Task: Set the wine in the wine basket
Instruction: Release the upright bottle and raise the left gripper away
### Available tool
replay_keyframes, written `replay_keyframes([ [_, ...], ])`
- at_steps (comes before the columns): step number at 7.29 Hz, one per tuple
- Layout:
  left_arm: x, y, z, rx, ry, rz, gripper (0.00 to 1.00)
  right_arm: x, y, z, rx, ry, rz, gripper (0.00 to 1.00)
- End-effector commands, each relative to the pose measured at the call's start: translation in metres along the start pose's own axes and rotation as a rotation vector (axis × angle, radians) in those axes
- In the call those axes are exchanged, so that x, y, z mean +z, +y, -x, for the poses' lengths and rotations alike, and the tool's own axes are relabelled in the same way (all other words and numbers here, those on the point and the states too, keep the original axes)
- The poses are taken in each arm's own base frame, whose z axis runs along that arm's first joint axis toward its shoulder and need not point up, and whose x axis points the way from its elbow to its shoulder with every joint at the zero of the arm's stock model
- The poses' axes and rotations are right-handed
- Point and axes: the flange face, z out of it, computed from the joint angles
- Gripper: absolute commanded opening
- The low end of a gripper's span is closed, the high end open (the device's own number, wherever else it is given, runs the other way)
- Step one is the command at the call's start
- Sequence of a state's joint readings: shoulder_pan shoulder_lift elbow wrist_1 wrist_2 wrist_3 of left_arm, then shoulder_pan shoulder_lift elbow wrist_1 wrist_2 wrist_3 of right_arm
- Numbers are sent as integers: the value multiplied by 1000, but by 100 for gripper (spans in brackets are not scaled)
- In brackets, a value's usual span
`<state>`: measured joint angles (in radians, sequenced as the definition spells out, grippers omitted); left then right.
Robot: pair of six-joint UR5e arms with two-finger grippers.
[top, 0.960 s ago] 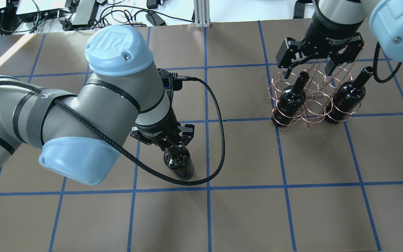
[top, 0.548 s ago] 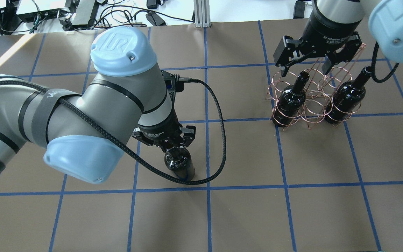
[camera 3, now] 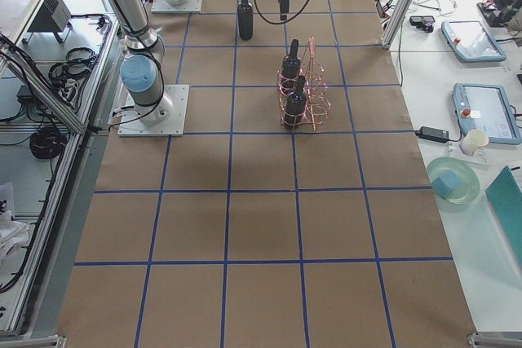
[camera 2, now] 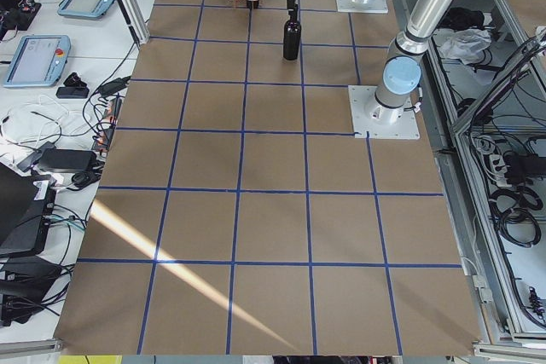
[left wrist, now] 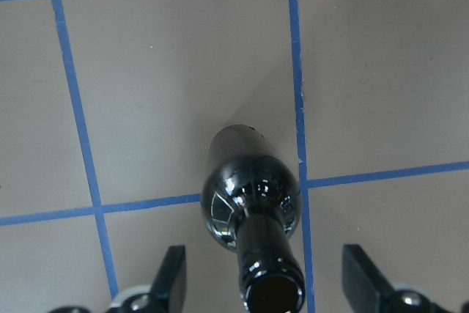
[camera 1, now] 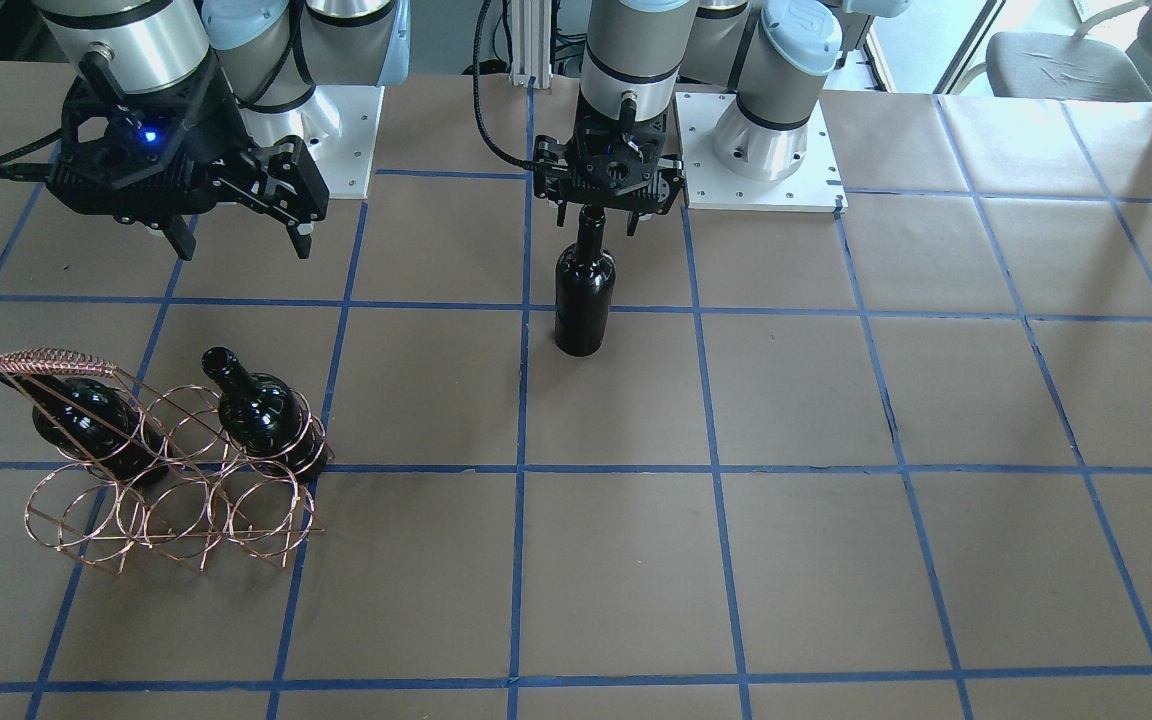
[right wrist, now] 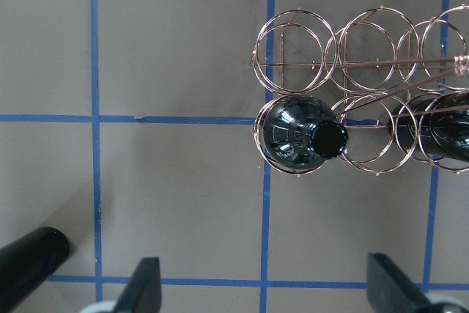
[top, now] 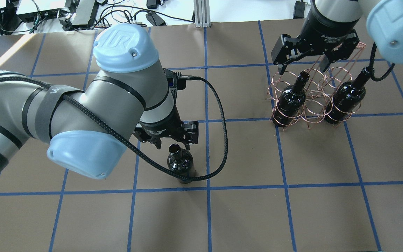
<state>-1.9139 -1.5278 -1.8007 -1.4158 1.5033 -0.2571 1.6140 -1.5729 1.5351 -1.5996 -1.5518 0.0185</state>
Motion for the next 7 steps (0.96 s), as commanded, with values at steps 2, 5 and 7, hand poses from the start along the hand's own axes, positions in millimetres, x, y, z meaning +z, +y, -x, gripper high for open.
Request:
replay_keyframes([
  [2,-95,-52,68,-94,11,-93,100,-3,26,73,35,-15,-4,100],
  [5,-143,-64,190,-133,-24,-34,100,17,71,191,74,-47,-15,100],
  [7,-150,-55,193,-152,31,-34,100,36,109,255,66,-43,4,100],
])
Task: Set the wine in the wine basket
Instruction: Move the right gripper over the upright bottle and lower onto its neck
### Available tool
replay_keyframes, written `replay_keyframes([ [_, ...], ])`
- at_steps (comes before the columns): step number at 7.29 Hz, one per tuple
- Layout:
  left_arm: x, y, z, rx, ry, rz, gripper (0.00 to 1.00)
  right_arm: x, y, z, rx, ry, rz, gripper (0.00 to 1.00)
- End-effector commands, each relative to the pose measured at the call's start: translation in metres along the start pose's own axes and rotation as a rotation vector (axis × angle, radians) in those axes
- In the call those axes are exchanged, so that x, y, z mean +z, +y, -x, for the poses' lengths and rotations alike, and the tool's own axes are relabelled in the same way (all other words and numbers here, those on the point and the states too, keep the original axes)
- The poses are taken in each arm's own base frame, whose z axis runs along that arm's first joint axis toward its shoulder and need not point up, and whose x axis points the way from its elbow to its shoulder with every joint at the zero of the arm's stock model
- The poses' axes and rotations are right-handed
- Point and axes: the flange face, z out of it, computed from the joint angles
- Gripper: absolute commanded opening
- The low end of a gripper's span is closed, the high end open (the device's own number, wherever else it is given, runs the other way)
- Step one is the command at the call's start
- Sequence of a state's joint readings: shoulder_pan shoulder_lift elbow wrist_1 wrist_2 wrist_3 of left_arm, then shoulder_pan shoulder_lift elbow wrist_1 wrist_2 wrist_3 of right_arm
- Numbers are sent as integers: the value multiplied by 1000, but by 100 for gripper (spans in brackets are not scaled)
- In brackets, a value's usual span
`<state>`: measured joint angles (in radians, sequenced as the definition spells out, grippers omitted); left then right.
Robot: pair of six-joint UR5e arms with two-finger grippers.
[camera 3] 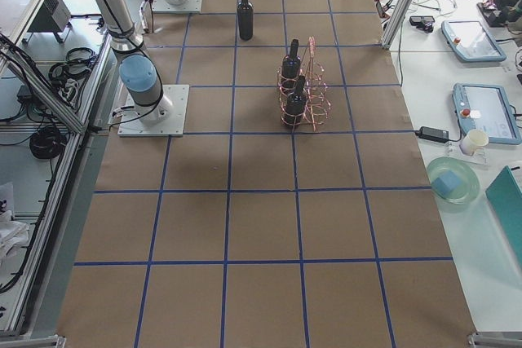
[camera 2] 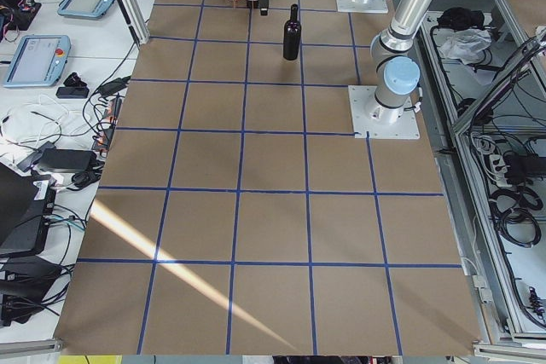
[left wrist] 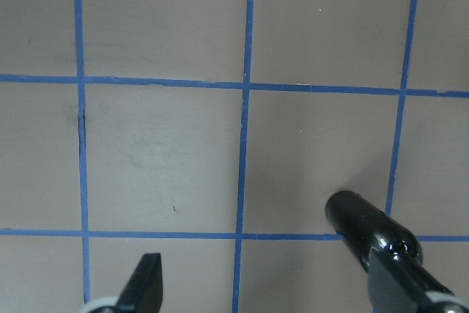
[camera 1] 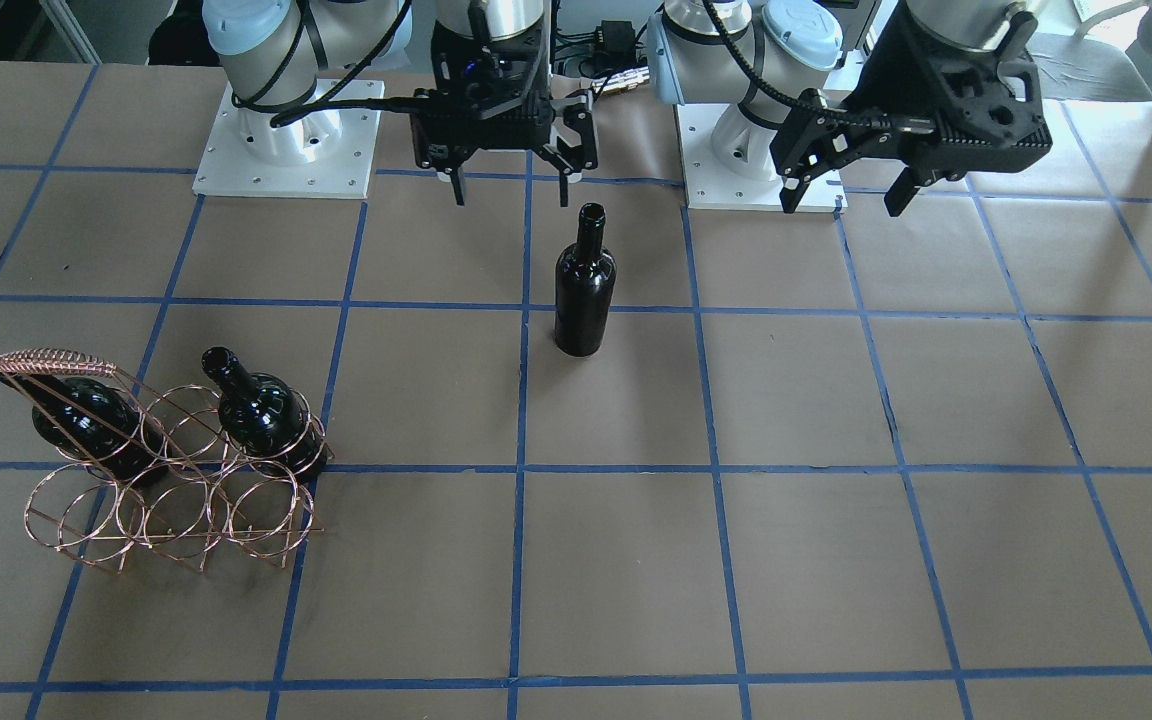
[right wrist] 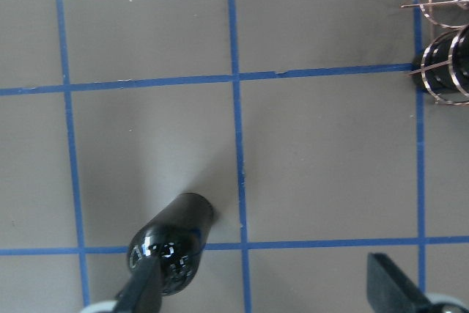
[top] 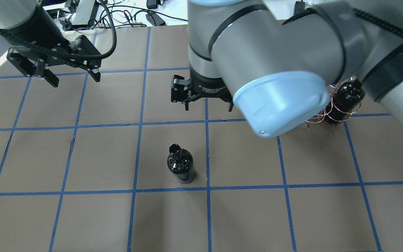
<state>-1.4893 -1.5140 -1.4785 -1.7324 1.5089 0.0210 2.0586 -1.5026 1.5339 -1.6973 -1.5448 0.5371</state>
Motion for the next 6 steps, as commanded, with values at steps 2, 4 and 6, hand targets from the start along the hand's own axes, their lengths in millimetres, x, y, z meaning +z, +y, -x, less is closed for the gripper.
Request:
replay_keyframes([
  [2,-2,7,7,-6,25,20,100,58,37,64,-13,50,77,99],
  [4,-4,13,7,-2,19,18,100,65,36,69,-17,38,83,99],
  [6,-5,15,7,-2,16,16,100,94,46,58,-23,79,116,99],
])
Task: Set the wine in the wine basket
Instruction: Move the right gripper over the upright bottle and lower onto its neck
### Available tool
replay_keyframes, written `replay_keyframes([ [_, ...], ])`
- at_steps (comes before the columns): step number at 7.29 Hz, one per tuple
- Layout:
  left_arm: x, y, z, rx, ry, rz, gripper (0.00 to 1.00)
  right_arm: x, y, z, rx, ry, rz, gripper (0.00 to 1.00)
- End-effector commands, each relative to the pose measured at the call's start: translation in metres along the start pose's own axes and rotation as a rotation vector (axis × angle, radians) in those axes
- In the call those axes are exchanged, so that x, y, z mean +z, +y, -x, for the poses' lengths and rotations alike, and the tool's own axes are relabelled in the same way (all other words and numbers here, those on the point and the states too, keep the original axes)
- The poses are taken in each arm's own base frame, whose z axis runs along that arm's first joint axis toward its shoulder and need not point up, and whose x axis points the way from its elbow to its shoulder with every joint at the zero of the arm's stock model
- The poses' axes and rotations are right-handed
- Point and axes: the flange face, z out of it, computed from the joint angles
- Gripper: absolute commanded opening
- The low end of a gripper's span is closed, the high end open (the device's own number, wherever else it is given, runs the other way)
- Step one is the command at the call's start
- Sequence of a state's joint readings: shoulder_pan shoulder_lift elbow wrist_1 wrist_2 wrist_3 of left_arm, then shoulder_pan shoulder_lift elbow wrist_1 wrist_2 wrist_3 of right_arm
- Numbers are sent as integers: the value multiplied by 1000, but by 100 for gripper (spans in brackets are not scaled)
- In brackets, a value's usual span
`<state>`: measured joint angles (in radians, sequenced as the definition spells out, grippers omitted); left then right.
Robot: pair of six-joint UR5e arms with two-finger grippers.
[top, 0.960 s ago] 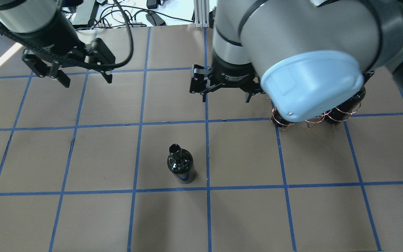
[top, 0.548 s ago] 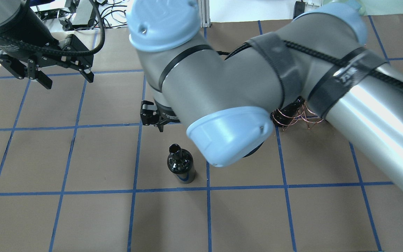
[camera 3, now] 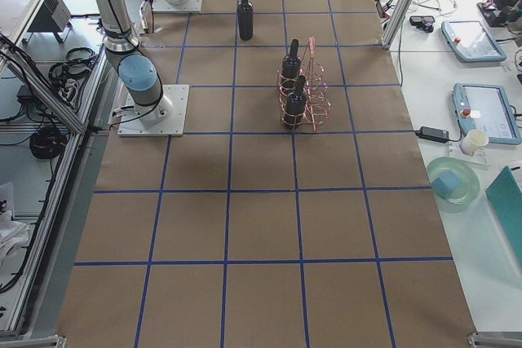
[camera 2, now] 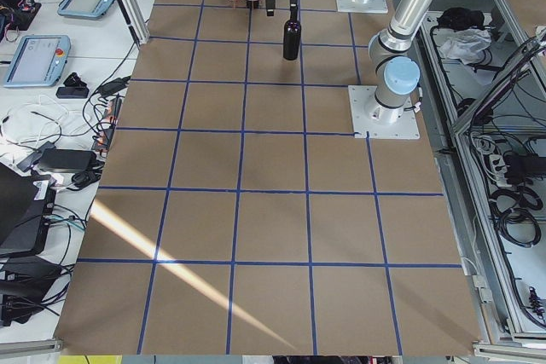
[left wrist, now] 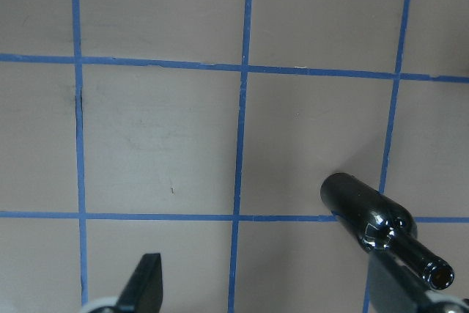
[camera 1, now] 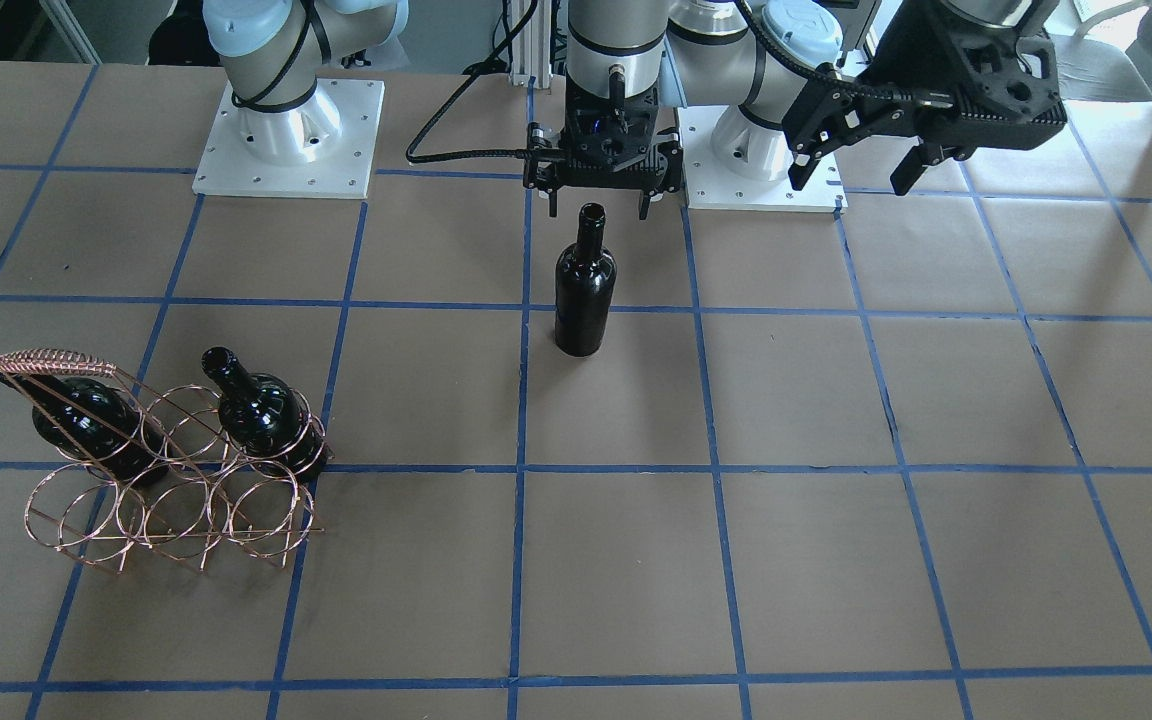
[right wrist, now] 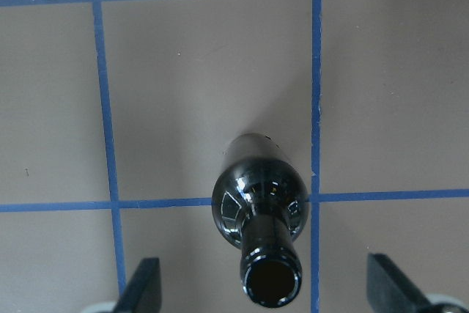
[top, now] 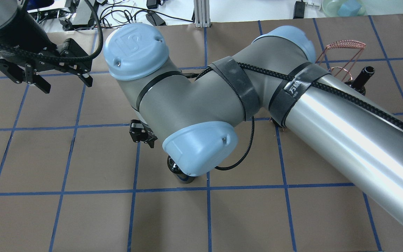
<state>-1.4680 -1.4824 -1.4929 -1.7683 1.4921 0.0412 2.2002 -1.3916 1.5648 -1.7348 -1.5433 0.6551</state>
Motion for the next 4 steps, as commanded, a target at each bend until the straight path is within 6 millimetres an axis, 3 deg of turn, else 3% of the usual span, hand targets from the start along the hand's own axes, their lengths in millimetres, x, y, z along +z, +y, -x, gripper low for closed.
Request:
replay_keyframes([
  [1,0,1,0,0,-2,-1,100,29,5,-5,-20,-3,-11,99],
  [4,-1,2,1,2,-3,-1,100,33,1,-3,-26,-16,-24,97],
])
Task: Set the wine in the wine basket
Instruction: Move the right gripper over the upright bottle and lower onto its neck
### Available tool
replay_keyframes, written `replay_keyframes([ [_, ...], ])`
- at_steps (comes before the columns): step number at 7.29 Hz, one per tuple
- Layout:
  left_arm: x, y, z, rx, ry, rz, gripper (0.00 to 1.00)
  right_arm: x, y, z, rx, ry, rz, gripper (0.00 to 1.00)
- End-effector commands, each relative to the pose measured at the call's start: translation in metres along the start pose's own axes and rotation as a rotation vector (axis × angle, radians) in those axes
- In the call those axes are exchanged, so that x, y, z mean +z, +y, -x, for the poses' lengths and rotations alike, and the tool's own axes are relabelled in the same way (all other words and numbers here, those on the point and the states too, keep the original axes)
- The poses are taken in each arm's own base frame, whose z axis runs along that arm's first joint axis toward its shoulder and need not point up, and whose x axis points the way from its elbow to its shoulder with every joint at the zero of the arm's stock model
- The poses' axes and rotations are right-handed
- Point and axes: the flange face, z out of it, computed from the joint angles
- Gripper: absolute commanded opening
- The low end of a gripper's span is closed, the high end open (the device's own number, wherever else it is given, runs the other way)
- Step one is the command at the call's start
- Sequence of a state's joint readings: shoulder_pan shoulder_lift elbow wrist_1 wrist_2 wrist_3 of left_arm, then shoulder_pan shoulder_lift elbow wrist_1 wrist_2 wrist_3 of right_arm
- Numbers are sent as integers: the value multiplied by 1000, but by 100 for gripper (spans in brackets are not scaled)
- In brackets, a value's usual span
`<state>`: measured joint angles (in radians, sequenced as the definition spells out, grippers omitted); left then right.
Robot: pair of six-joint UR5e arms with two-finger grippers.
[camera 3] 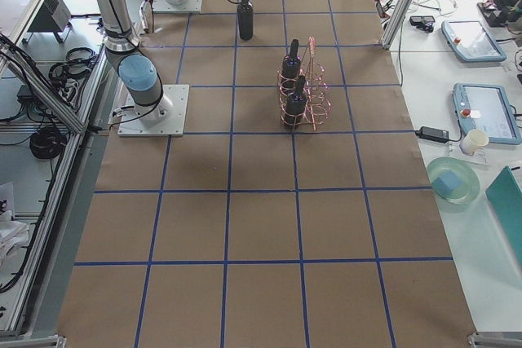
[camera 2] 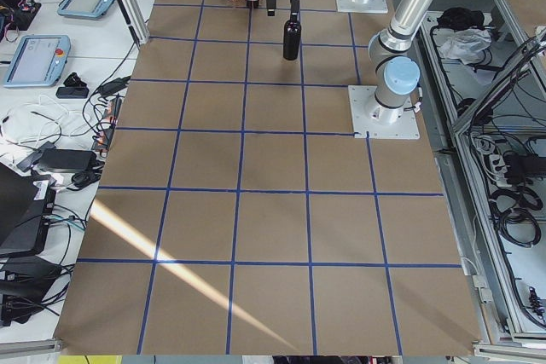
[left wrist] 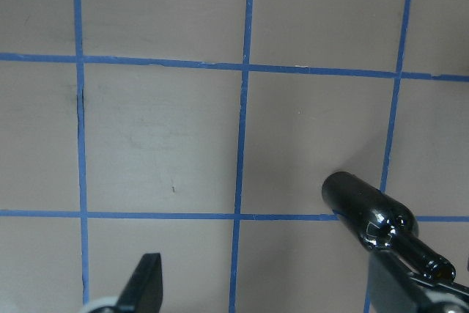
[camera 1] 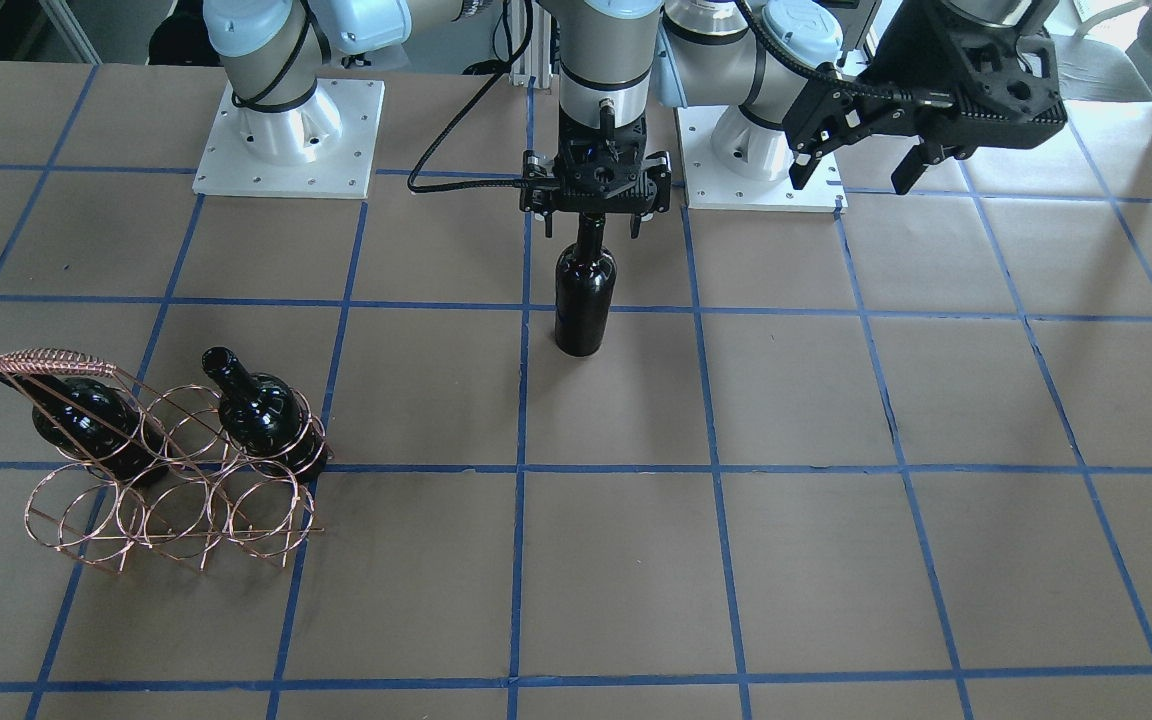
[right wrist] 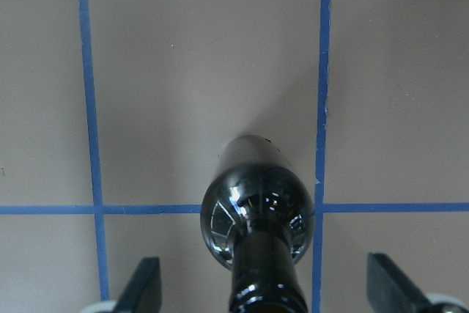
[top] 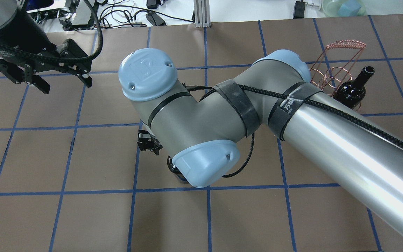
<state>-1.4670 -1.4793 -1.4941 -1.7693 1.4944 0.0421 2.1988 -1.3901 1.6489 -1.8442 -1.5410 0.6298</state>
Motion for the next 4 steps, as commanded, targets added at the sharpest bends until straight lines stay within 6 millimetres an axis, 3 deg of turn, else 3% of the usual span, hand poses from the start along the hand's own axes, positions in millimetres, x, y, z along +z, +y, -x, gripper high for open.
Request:
replay_keyframes([
  [1,0,0,0,2,-1,0,100,3,-1,1,-6,-6,1,84],
  [4,-2,2,0,1,-1,-4,100,3,1,0,-49,-2,10,40],
])
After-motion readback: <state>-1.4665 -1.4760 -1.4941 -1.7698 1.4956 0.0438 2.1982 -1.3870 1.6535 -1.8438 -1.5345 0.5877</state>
